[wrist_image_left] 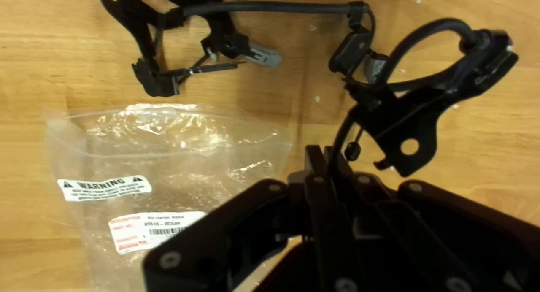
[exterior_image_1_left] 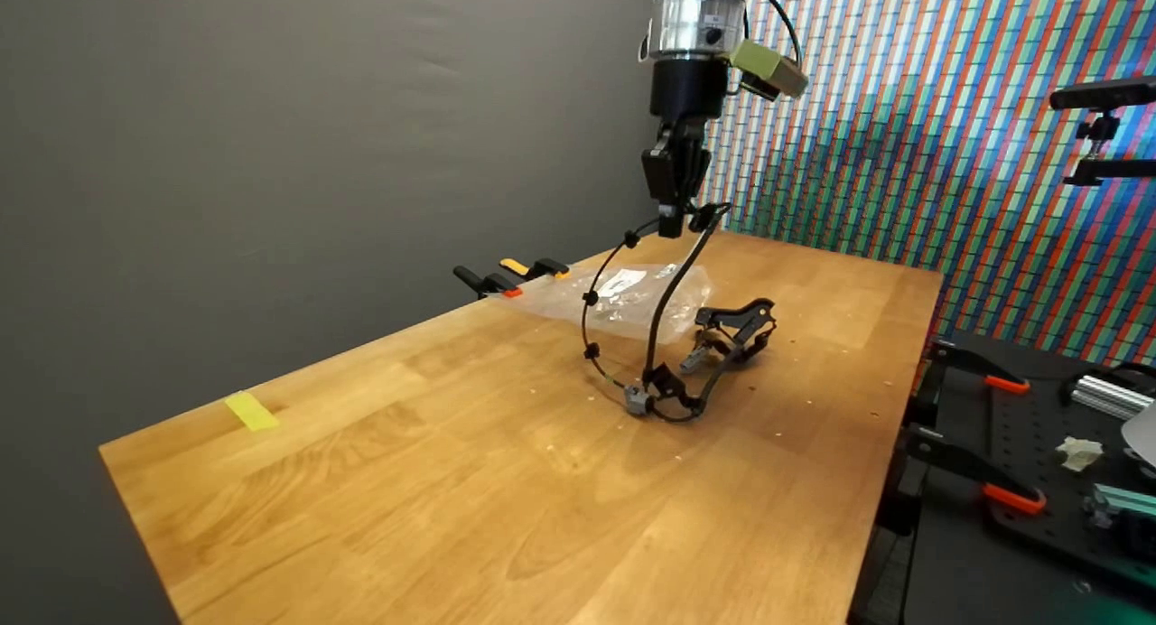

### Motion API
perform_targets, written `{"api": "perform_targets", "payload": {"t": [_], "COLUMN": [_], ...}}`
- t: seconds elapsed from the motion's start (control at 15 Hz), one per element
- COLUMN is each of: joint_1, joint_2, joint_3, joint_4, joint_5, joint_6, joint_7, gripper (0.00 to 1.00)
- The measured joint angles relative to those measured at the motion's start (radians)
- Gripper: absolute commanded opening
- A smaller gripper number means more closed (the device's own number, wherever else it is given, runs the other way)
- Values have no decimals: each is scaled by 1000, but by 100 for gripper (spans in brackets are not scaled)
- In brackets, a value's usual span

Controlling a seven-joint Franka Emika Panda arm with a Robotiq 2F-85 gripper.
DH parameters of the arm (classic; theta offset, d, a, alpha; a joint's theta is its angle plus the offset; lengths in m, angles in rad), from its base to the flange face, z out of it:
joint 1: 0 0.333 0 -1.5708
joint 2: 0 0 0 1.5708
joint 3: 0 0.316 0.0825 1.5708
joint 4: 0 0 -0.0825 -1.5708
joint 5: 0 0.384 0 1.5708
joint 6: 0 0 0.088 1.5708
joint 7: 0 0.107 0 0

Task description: Take the black object out of the plastic and put it on the table

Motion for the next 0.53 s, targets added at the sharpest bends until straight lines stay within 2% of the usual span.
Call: {"api": "perform_targets", "payload": {"t": [0.33, 0.53], "joint_1": [-33, -37], "joint_2": [8, 13], "joint_3": [-62, -63], "joint_4": [-73, -93], "joint_5": [-99, -102], "joint_6": [66, 82], "joint_7": [-23, -23], "gripper": [1, 1]}}
